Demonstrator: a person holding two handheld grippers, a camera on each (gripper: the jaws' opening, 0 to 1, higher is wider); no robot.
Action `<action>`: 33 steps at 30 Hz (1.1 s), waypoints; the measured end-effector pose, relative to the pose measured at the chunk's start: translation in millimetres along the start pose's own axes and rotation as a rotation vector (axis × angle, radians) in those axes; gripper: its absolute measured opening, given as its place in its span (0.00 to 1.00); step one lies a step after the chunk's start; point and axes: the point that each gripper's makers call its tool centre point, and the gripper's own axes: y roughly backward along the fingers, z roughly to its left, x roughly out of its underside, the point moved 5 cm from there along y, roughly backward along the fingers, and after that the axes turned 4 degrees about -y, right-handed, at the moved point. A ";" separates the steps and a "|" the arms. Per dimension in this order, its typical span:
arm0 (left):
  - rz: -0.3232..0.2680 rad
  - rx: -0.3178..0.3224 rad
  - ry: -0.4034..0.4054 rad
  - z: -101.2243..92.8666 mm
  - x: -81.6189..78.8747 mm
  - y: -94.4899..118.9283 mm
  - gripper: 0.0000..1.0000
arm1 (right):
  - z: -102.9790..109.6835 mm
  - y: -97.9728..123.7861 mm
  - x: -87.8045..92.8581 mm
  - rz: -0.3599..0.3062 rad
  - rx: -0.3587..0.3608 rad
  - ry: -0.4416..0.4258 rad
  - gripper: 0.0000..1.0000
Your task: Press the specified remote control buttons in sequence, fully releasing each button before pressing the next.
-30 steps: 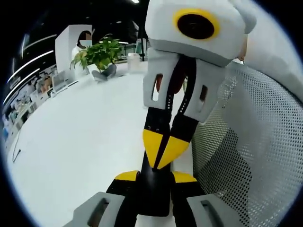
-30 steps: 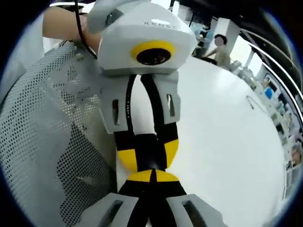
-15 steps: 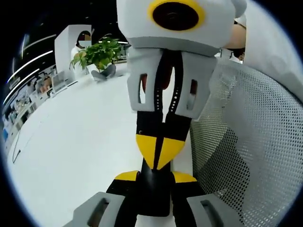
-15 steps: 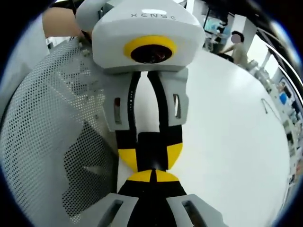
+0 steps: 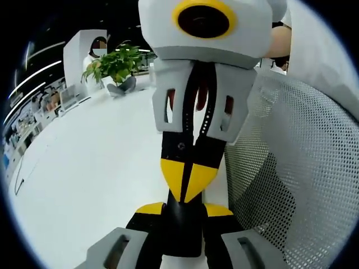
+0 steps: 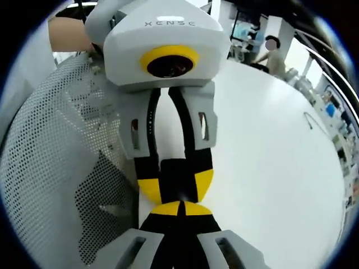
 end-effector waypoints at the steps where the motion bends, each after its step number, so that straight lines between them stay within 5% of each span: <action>1: 0.001 -0.001 0.002 0.1 -0.1 -0.1 0.25 | 0.3 0.2 0.3 -0.008 -0.003 -0.006 0.00; 5: 0.003 -0.001 0.004 0.4 -0.1 -0.4 0.25 | 0.6 1.0 0.9 -0.028 -0.018 -0.003 0.00; 10: 0.003 0.000 0.003 0.4 -0.5 -0.2 0.25 | 3.7 2.7 2.5 -0.091 -0.058 -0.114 0.04; 16: -0.002 0.002 0.005 0.7 -0.4 -0.2 0.25 | 12.7 7.7 7.1 -0.107 -0.111 -0.095 0.09; 33: -0.001 0.001 0.007 0.5 -0.3 -0.2 0.25 | 1.4 15.3 24.3 -0.089 -0.020 -0.082 0.16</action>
